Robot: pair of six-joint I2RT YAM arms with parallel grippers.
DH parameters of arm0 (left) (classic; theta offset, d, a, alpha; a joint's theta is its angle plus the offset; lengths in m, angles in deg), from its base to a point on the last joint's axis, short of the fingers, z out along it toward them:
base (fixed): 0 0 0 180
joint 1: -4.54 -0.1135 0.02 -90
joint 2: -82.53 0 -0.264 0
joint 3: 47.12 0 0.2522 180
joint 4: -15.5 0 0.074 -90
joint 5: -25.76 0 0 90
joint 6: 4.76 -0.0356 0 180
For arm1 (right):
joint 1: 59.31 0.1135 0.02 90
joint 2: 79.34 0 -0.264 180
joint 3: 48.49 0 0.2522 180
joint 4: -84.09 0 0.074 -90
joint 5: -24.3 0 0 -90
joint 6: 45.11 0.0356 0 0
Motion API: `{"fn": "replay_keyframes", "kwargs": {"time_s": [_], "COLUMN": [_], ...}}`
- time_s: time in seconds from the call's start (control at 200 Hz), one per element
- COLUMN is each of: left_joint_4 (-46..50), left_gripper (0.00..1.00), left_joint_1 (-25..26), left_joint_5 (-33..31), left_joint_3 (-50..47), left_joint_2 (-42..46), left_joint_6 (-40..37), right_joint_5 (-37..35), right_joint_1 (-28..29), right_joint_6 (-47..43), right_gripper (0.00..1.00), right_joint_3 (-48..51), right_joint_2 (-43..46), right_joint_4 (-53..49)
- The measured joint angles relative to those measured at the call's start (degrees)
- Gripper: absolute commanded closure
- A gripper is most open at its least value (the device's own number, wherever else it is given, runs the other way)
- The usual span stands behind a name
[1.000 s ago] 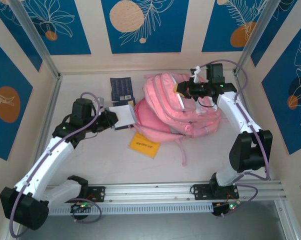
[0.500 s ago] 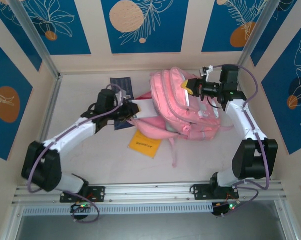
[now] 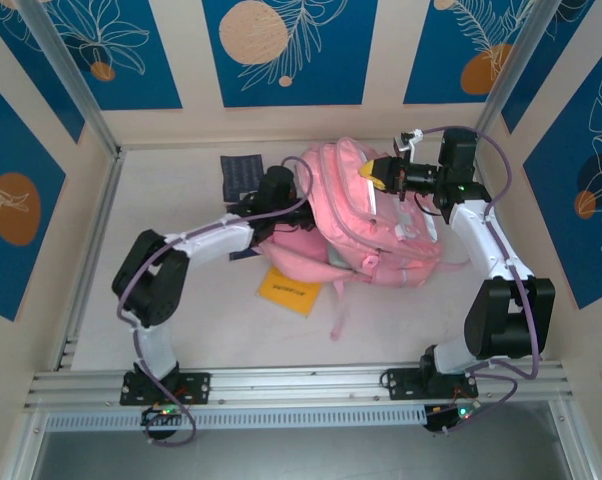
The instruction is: Pack the student bag
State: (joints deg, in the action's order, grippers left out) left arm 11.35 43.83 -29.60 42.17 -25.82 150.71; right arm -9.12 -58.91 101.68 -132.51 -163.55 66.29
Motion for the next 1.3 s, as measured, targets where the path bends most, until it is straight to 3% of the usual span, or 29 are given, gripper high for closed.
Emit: {"fn": "replay_keyframes", "kwargs": {"time_s": [0.135,0.285,0.455,0.635,0.87,1.1,1.3], "left_joint_4": [-2.1,-2.7,0.4,5.9,16.6,32.8,42.9], "left_gripper": [0.84,0.43,0.18,0.12,0.1,0.15,0.2], "left_joint_1": [2.5,4.2,4.2,2.1,-1.5,-3.8,-10.9], "left_joint_5": [0.3,0.9,0.6,-0.2,-2.4,-9.6,-17.5], "left_joint_3": [5.1,10.7,10.5,3.0,-5.1,-10.3,-12.2], "left_joint_2": [-7.7,-13.5,-11.6,-2.1,10.5,22.5,32.7], "left_joint_6": [2.4,4.2,2.8,-0.7,-7.8,-18.5,-24.2], "right_joint_5": [-0.2,-1.6,-2.6,-5.4,-16.2,-20.2,-24.7], "right_joint_1": [-0.1,-1.1,-1.9,-1.5,1.8,5.1,6.6], "right_joint_6": [0.2,0.3,0.0,-5.6,-20.6,-28.4,-32.5], "right_gripper": [1.0,1.0,1.0,1.0,1.0,1.0,1.0], "right_joint_3": [0.0,1.6,2.7,2.3,-4.1,-5.8,-5.9], "right_joint_2": [0.0,0.7,2.4,4.5,4.6,4.9,6.1], "right_joint_4": [0.2,1.1,1.1,-5.2,-22.3,-30.3,-32.8]}}
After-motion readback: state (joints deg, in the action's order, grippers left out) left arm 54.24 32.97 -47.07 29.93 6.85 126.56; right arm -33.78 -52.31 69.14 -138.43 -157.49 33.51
